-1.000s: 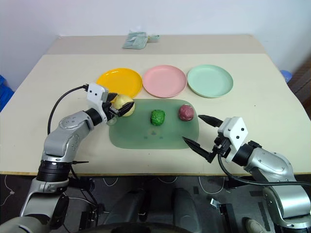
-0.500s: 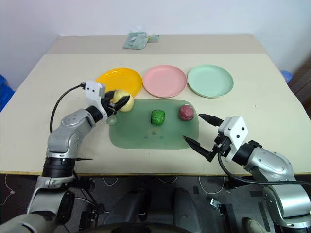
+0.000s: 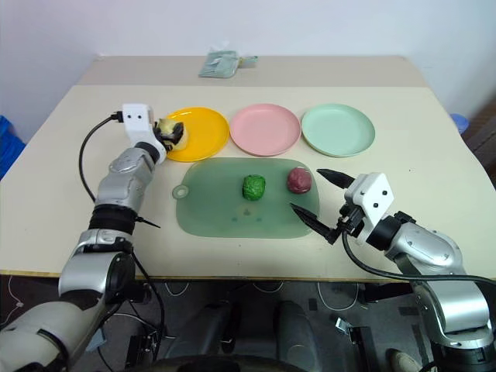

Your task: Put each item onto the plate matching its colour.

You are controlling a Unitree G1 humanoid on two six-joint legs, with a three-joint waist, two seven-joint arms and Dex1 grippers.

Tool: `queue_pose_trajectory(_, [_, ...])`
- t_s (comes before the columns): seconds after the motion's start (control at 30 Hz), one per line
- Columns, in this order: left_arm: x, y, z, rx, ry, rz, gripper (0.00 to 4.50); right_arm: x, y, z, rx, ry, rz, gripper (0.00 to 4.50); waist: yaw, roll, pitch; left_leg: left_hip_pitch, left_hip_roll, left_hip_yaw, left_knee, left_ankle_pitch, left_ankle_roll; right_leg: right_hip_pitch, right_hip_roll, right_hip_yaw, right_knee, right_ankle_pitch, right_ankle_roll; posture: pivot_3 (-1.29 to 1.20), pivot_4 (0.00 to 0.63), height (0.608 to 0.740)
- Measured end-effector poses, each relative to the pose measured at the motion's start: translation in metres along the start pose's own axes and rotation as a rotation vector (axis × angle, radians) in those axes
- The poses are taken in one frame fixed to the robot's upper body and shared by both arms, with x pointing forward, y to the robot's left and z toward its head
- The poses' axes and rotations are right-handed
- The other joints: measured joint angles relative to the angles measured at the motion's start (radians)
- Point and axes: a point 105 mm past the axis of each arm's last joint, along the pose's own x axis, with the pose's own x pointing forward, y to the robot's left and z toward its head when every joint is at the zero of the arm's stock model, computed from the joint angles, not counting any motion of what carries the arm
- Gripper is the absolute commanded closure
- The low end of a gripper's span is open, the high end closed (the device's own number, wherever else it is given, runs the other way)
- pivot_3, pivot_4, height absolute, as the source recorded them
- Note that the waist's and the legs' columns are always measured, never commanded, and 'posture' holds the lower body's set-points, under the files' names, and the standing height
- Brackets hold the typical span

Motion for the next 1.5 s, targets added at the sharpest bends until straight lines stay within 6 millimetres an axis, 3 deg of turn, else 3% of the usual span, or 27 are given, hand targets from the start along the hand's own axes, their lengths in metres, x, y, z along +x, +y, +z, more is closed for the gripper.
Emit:
queue_pose_trajectory(0.2, [0.003,-0.014,0.016,-0.015,-0.072,-0.102,0.04,0.001,-0.002,0.0,0.01,0.013,-0.021,0.0,0.002,0.0,0.0,-0.001,0.0,0.0,0.0,0.0,0.0,-0.001,0.0,0.001,0.0,0.0,0.0,0.0,0.15,0.74])
queue_pose_trajectory(0.4, [-0.025,-0.046,0.042,-0.029,-0.186,-0.383,0.04,-0.003,-0.002,-0.006,0.027,0.035,-0.045,0.0,0.002,0.0,0.0,-0.001,0.0,0.0,0.0,0.0,0.0,-0.001,0.0,0.001,0.001,0.0,0.0,0.0,0.15,0.74])
queue_pose_trajectory(0.57, [-0.052,-0.085,0.037,-0.015,-0.141,-0.654,0.04,-0.003,-0.001,-0.008,0.037,0.035,-0.051,0.0,0.003,0.0,0.0,0.0,0.0,0.0,0.001,0.0,0.0,-0.001,0.0,0.001,0.003,0.0,-0.001,0.0,0.15,0.74])
queue_pose_trajectory(0.83, [-0.073,-0.102,0.022,0.044,-0.057,-0.865,0.04,0.0,0.004,-0.012,0.056,0.028,-0.056,0.0,0.002,0.001,0.0,0.0,0.0,0.0,0.001,0.0,0.0,-0.001,0.0,0.002,0.002,0.0,-0.001,0.0,0.15,0.74])
queue_pose_trajectory(1.13, [-0.094,-0.095,0.016,0.142,0.009,-1.011,0.04,0.035,0.012,-0.014,0.038,0.013,-0.04,0.0,0.0,0.001,-0.001,0.0,0.001,0.0,0.0,0.0,0.0,-0.002,0.0,0.002,0.002,0.0,-0.002,0.0,0.15,0.74])
queue_pose_trajectory(1.3, [-0.116,-0.072,0.015,0.213,0.059,-1.092,0.04,0.058,0.017,-0.02,0.065,0.034,0.003,0.0,-0.008,0.001,-0.001,0.0,0.001,0.0,-0.001,0.001,0.0,-0.003,0.0,0.002,0.002,0.0,-0.002,0.0,0.15,0.74])
queue_pose_trajectory(1.5, [-0.143,-0.055,0.01,0.252,0.104,-1.201,0.04,0.068,0.028,-0.031,0.096,0.084,0.064,0.0,-0.005,0.001,-0.001,0.0,0.001,0.0,-0.001,0.001,0.0,-0.002,0.0,0.002,0.002,0.0,-0.002,0.0,0.15,0.74])
